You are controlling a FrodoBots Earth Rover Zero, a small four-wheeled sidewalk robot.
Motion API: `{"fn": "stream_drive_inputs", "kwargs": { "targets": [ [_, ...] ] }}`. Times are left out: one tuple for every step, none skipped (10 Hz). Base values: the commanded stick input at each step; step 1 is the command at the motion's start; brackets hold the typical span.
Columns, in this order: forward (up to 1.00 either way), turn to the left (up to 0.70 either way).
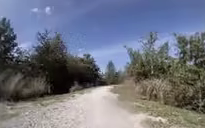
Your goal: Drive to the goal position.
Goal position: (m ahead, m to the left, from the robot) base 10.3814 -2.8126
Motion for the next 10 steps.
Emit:
{"fn": "stream_drive_inputs", "kwargs": {
  "targets": [
    [0.70,0.00],
    [0.70,0.00],
    [0.70,0.00],
    [0.70,0.00],
    [0.70,0.00],
    [0.70,0.00],
    [0.70,0.00],
    [0.70,0.00],
    [0.70,0.00],
    [0.70,0.00]
  ]
}}
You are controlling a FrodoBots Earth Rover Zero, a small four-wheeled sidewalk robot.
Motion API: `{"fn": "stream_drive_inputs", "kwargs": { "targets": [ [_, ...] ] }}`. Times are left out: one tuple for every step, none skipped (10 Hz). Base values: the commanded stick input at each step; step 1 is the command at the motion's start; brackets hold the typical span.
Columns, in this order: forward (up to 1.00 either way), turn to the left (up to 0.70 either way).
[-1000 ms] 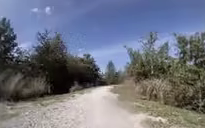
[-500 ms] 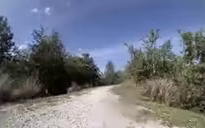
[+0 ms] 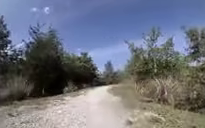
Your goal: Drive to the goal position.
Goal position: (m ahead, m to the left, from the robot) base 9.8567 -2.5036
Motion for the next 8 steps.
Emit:
{"fn": "stream_drive_inputs", "kwargs": {
  "targets": [
    [0.70,0.00],
    [0.70,0.00],
    [0.70,0.00],
    [0.70,0.00],
    [0.70,0.00],
    [0.70,0.00],
    [0.70,0.00],
    [0.70,0.00]
  ]
}}
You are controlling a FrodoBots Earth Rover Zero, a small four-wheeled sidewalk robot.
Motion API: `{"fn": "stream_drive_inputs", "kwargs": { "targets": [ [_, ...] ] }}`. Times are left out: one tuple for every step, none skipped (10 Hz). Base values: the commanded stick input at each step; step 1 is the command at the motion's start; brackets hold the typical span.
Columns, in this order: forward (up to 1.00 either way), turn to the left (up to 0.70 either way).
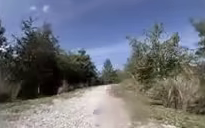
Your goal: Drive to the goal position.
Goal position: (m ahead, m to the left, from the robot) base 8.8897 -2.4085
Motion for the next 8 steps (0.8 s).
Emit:
{"fn": "stream_drive_inputs", "kwargs": {
  "targets": [
    [0.70,0.00],
    [0.70,0.00],
    [0.70,0.00],
    [0.70,0.00],
    [0.70,0.00],
    [0.70,0.00],
    [0.70,0.00],
    [0.70,0.00]
  ]
}}
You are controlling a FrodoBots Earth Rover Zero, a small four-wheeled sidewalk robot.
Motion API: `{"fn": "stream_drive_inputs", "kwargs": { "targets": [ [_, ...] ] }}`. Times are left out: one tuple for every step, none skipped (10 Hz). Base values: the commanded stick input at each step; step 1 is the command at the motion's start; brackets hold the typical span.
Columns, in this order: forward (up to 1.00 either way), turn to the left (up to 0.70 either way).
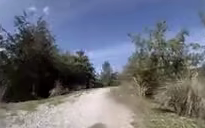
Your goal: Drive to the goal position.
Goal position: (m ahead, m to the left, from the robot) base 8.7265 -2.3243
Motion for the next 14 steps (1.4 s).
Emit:
{"fn": "stream_drive_inputs", "kwargs": {
  "targets": [
    [0.70,0.00],
    [0.70,0.00],
    [0.70,0.00],
    [0.70,0.00],
    [0.70,0.00],
    [0.70,0.00],
    [0.70,0.00],
    [0.70,0.00],
    [0.70,0.00],
    [0.70,0.00],
    [0.70,0.00],
    [0.70,0.00],
    [0.70,0.00],
    [0.70,0.00]
  ]
}}
